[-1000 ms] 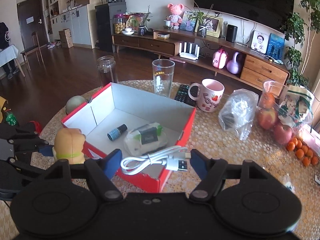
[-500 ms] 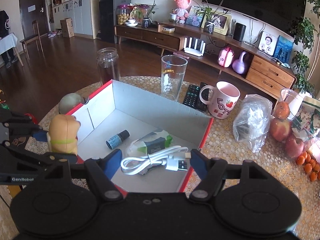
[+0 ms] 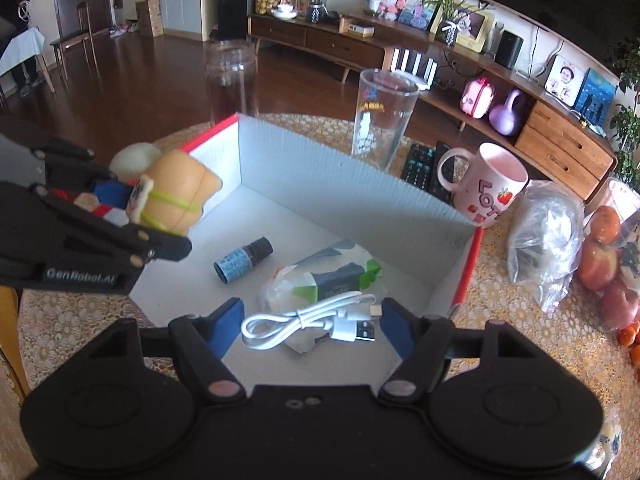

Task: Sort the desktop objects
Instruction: 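Carry yellow toy with left tool into red box while right tool drops cable there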

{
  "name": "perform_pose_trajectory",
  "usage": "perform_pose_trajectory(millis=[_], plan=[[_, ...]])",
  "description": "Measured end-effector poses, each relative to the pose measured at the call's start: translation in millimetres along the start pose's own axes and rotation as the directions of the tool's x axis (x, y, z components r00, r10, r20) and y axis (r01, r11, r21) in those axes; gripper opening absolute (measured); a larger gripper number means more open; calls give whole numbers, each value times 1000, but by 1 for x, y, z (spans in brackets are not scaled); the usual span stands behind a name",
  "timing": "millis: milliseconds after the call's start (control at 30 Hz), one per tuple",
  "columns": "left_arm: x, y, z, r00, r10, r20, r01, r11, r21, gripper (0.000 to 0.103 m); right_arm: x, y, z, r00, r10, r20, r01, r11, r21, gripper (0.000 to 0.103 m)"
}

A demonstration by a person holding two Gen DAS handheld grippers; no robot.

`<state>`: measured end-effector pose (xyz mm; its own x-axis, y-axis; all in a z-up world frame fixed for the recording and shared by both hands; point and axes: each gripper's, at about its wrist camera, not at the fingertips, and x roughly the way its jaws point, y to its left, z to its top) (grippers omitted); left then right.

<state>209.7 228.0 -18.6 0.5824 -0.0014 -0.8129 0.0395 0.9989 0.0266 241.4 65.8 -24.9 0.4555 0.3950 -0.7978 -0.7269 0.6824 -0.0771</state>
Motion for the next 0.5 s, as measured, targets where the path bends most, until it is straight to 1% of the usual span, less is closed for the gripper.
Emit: perform_pose_trajectory(millis=[133, 233, 400, 467, 500], plan=[[23, 10, 1, 999, 9, -42, -11, 999, -37, 40, 19, 4, 1, 999, -10, -30, 10, 1000, -9, 74], [38, 11, -2, 997, 22, -77, -24, 999, -32, 40, 30, 7, 2, 999, -6, -51, 5, 1000, -11, 74], [45, -4, -2, 995, 68, -73, -63, 996, 70, 41, 44, 11, 0, 997, 17, -81, -17, 1000, -3, 74], [48, -8, -3, 995, 60, -75, -53, 994, 96, 41, 45, 9, 0, 996, 34, -86, -32, 999, 19, 74], [50, -9, -4, 995, 46, -84, -39, 995, 91, 40, 45, 8, -1, 996, 38, -86, -36, 999, 27, 73]])
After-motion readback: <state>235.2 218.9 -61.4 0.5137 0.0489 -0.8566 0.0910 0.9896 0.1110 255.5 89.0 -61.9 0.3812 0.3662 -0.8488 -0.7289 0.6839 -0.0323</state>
